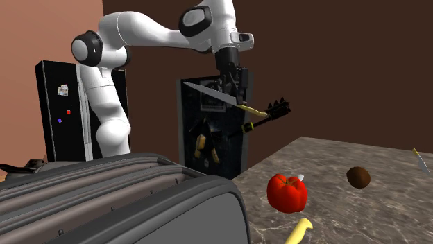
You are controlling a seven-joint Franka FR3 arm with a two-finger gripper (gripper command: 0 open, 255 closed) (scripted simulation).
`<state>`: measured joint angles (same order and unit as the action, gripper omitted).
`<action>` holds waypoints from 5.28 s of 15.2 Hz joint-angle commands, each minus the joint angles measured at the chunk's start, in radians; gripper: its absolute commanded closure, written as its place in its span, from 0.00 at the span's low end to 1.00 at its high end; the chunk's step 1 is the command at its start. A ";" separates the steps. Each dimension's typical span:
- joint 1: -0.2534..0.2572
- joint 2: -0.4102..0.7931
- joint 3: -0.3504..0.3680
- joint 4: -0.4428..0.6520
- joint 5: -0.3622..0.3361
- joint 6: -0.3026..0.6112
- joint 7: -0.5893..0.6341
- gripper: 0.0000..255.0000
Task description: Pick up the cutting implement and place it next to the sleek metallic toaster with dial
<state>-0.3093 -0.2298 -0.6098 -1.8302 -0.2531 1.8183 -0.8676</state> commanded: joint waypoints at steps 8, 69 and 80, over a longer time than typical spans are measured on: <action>-0.069 -0.032 -0.141 0.004 -0.007 0.013 -0.212 1.00; -0.069 0.298 -0.331 -0.513 0.289 0.777 -0.465 1.00; -0.055 0.247 -0.346 -0.512 0.214 0.746 -0.412 0.00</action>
<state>-0.3735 0.0496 -0.9466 -2.3440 0.0122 2.5852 -1.3155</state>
